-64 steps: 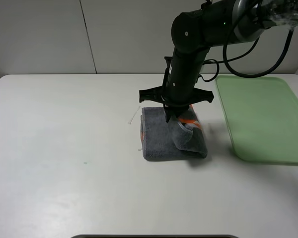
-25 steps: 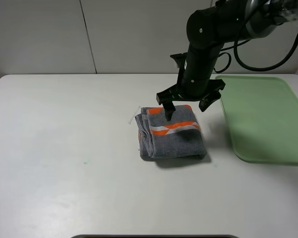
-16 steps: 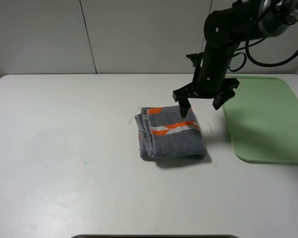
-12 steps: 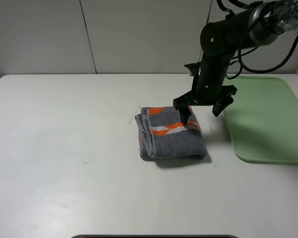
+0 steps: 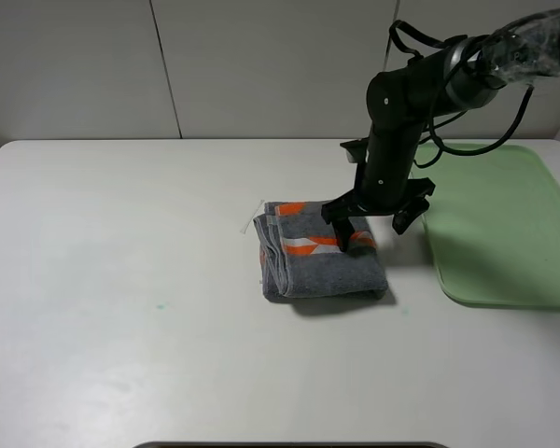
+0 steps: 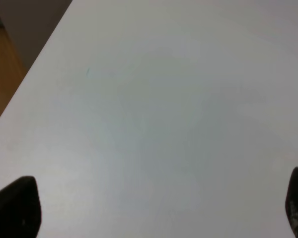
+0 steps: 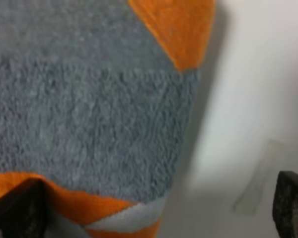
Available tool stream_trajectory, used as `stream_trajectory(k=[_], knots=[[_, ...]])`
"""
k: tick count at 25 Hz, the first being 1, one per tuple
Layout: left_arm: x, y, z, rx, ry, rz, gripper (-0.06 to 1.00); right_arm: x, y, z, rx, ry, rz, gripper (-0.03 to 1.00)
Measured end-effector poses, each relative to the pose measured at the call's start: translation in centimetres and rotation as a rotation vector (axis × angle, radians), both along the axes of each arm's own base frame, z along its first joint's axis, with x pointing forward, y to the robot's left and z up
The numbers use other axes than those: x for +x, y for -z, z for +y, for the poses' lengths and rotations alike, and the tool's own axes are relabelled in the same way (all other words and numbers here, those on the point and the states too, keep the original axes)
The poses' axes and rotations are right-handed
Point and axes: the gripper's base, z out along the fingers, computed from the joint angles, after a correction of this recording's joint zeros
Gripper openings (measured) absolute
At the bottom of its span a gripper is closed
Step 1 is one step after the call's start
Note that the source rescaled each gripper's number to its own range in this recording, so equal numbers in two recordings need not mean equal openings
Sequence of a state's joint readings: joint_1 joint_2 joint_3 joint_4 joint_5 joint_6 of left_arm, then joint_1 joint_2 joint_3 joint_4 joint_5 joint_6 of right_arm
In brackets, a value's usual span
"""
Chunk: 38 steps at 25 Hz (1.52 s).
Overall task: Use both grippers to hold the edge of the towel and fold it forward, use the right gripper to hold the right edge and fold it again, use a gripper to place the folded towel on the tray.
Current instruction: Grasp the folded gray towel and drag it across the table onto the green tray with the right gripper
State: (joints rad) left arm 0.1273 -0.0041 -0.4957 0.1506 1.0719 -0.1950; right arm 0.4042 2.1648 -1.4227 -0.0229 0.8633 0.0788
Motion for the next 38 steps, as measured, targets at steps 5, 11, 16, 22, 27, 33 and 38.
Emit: stream_trajectory(k=[5, 11, 16, 22, 27, 33, 38], knots=[[0.0, 0.0, 0.0, 0.000, 0.000, 0.000, 1.00, 0.1, 0.9, 0.2, 0.011, 0.004, 0.019, 1.00], [0.0, 0.0, 0.0, 0.000, 0.000, 0.000, 1.00, 0.1, 1.0, 0.4, 0.025, 0.015, 0.027, 0.87], [0.0, 0.0, 0.0, 0.000, 0.000, 0.000, 1.00, 0.0, 1.1, 0.8, 0.062, 0.041, 0.032, 0.40], [0.0, 0.0, 0.0, 0.000, 0.000, 0.000, 1.00, 0.0, 1.1, 0.8, 0.063, 0.041, 0.030, 0.14], [0.0, 0.0, 0.0, 0.000, 0.000, 0.000, 1.00, 0.1, 0.6, 0.7, 0.052, 0.035, 0.025, 0.14], [0.0, 0.0, 0.0, 0.000, 0.000, 0.000, 1.00, 0.1, -1.7, -0.1, -0.016, -0.013, -0.038, 0.14], [0.0, 0.0, 0.0, 0.000, 0.000, 0.000, 1.00, 0.3, -3.6, -1.3, -0.102, -0.055, -0.085, 0.14]])
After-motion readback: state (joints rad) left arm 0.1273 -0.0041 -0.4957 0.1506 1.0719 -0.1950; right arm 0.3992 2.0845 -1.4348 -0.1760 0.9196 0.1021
